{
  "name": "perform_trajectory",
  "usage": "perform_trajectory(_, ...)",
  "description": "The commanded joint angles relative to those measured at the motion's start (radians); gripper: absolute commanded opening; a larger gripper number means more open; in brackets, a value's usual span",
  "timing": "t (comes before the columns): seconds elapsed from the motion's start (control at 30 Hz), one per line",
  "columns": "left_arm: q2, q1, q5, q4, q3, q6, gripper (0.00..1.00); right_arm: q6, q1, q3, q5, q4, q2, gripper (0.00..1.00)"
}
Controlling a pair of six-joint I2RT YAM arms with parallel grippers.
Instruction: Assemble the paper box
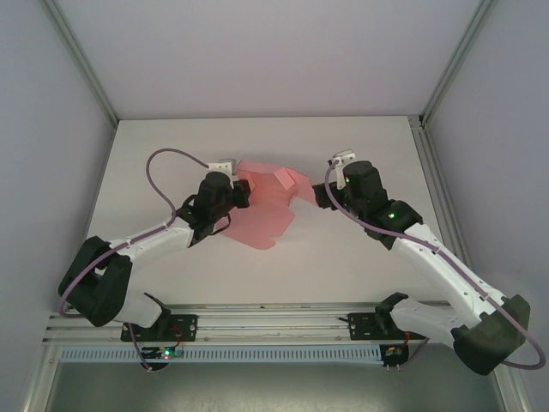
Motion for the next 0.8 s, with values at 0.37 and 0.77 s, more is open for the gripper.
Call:
perform_trajectory(0.37, 0.037, -0.008, -0.029, -0.052, 0.096, -0.043, 0.0, -0.053, 0.104, 0.043, -0.278, 0.15, 0.191, 0.8)
perform_trajectory(0.77, -0.012, -0.025, 0.115, 0.063, 0.048, 0.015, 0.0, -0.058, 0.138, 0.039, -0.019, 0.346, 0.325, 0.79)
